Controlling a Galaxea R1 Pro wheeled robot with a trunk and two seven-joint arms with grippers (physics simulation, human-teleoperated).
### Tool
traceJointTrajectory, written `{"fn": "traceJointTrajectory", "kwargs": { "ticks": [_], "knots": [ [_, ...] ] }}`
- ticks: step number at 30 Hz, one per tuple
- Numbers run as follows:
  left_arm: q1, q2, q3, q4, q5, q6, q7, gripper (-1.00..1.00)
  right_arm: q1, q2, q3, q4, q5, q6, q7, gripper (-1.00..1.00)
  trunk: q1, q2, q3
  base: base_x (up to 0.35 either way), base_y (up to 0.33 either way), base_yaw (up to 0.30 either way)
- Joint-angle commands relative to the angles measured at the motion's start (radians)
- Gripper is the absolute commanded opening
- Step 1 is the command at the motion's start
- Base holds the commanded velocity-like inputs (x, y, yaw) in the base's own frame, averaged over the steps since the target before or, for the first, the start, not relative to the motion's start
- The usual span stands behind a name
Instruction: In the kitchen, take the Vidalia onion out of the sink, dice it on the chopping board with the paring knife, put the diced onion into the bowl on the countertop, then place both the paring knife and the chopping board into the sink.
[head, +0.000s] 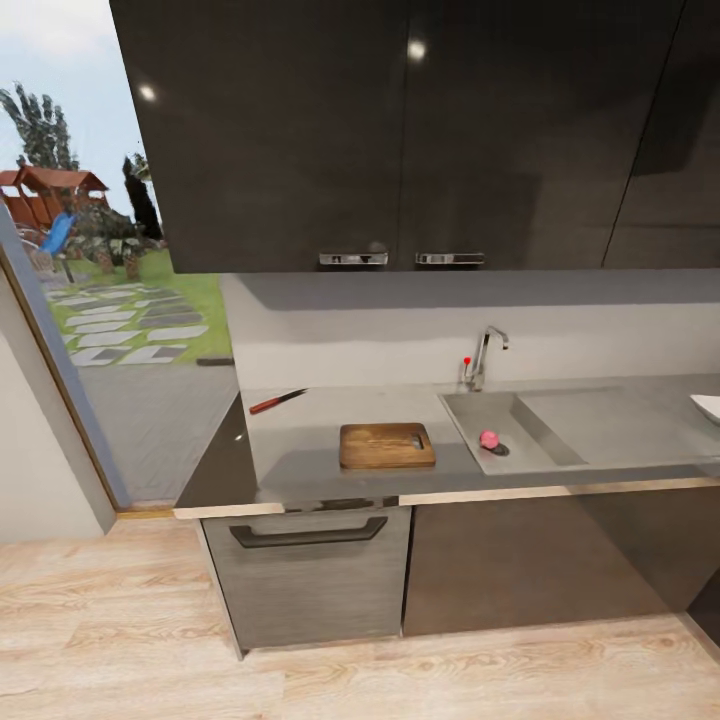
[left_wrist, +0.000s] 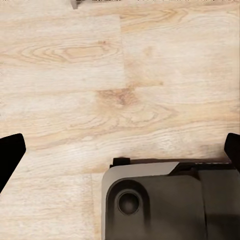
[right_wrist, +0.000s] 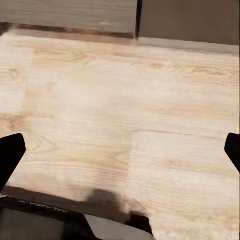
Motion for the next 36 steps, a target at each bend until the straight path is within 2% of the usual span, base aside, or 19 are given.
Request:
{"fn": "traceJointTrajectory", "kwargs": {
  "ticks": [1,2,5,6,7,10,11,12,14,16,19,21,22,25,29,36],
  "knots": [
    [0.0,0.0,-0.001,-0.001,0.001,-0.002,0.001,1.0,0.038,0.003,0.005,0.001,-0.002,-0.027,-0.003,1.0,0.001,-0.002,-0.002,0.0,0.0,0.0],
    [0.0,0.0,-0.001,-0.001,0.001,-0.002,0.0,1.0,0.09,0.007,0.005,0.001,-0.002,-0.067,-0.005,1.0,0.001,-0.002,-0.002,0.0,0.0,0.0],
    [0.0,0.0,-0.001,-0.001,0.002,-0.002,0.001,1.0,0.187,0.011,0.005,0.002,-0.003,-0.14,-0.02,1.0,0.001,-0.002,-0.002,0.0,0.0,0.0],
    [0.0,0.0,-0.001,-0.001,0.002,-0.002,0.001,1.0,0.253,0.013,0.005,0.002,-0.004,-0.194,-0.039,1.0,0.001,-0.002,-0.002,0.0,0.0,0.0],
    [0.0,0.0,-0.001,-0.001,0.002,-0.002,0.001,1.0,0.293,0.014,0.005,0.003,-0.004,-0.227,-0.051,1.0,0.001,-0.002,-0.002,0.0,0.0,0.0],
    [0.0,0.0,-0.001,0.0,0.002,-0.002,0.001,1.0,0.368,0.014,0.003,0.001,-0.005,-0.289,-0.074,1.0,0.001,-0.002,-0.002,0.0,0.0,0.0],
    [0.0,0.0,-0.001,0.001,0.002,-0.002,0.001,1.0,0.377,0.013,0.001,-0.001,-0.007,-0.296,-0.079,1.0,0.001,-0.002,-0.002,0.0,0.0,0.0],
    [0.0,-0.002,-0.001,0.001,0.002,-0.002,0.001,1.0,0.4,0.005,-0.025,-0.014,-0.026,-0.314,-0.102,1.0,0.001,-0.002,-0.002,0.0,0.0,0.0],
    [0.0,-0.004,-0.001,0.001,0.002,-0.002,0.001,1.0,0.406,-0.006,-0.045,-0.037,-0.049,-0.317,-0.116,1.0,0.001,-0.002,-0.002,0.0,0.0,0.0],
    [0.0,-0.007,-0.001,0.0,0.001,-0.001,0.001,1.0,0.407,-0.014,-0.056,-0.088,-0.071,-0.305,-0.131,1.0,0.001,-0.002,-0.002,0.0,0.0,0.0],
    [0.0,-0.019,-0.001,-0.007,0.001,0.0,0.001,1.0,0.407,-0.018,-0.063,-0.191,-0.088,-0.229,-0.144,1.0,0.001,-0.002,-0.002,0.0,0.0,0.0],
    [0.0,-0.025,-0.001,-0.016,0.0,0.001,0.001,1.0,0.406,-0.021,-0.065,-0.291,-0.094,-0.125,-0.148,1.0,0.001,-0.002,-0.002,0.0,0.0,0.0],
    [0.0,-0.03,-0.001,-0.026,0.0,0.002,0.001,1.0,0.405,-0.022,-0.067,-0.443,-0.097,0.019,-0.151,1.0,0.001,-0.002,-0.002,0.0,0.0,0.0],
    [-0.001,-0.031,-0.002,-0.03,0.001,0.0,0.001,1.0,0.404,-0.023,-0.068,-0.585,-0.099,0.113,-0.152,1.0,0.001,-0.002,-0.002,0.0,0.0,0.0],
    [-0.001,-0.031,-0.003,-0.025,0.002,-0.002,0.001,1.0,0.404,-0.016,-0.069,-0.645,-0.102,0.133,-0.152,1.0,0.001,-0.002,-0.002,0.0,0.0,0.0],
    [0.0,-0.032,-0.004,-0.02,0.003,-0.002,0.001,1.0,0.404,-0.013,-0.068,-0.632,-0.103,0.13,-0.146,1.0,0.001,-0.002,-0.001,0.0,-0.173,-0.002]
  ]
}}
